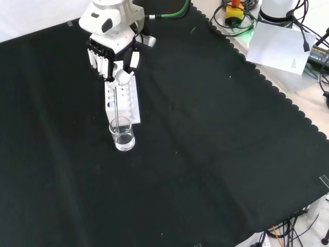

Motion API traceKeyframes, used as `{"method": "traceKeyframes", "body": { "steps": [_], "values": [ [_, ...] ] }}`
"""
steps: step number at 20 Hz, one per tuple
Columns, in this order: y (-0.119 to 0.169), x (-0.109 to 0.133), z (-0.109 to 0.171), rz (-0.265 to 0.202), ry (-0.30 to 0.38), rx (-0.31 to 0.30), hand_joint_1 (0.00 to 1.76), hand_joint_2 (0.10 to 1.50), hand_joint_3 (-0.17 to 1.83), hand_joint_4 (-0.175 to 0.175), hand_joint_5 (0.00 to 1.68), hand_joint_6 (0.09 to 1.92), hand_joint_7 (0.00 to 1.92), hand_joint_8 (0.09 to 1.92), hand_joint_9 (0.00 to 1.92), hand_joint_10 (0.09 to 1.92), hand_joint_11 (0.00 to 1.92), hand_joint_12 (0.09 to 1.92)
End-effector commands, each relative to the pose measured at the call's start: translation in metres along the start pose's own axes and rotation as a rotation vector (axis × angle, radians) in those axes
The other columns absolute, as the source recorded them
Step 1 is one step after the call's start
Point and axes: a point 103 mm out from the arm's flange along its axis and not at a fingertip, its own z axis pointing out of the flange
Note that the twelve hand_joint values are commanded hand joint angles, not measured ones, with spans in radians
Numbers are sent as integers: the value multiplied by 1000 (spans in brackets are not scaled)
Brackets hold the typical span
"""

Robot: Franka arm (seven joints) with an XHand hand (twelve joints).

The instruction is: Put the glass rod back on the white test tube rack.

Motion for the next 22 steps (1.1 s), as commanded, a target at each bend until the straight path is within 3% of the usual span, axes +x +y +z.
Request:
{"method": "traceKeyframes", "body": {
  "steps": [1, 13, 22],
  "values": [
    [-5, 0, -2, -7, 0, -1, 1317, 735, 563, -175, 1203, 471, 1260, 940, 1649, 778, 1381, 1046],
    [-18, -3, -34, -2, 13, -74, 1317, 736, 562, -175, 1204, 469, 1259, 940, 1648, 778, 1381, 1046],
    [-33, -9, -64, 21, 23, -81, 1317, 737, 559, -175, 1204, 467, 1258, 941, 1648, 778, 1381, 1047]
  ]
}}
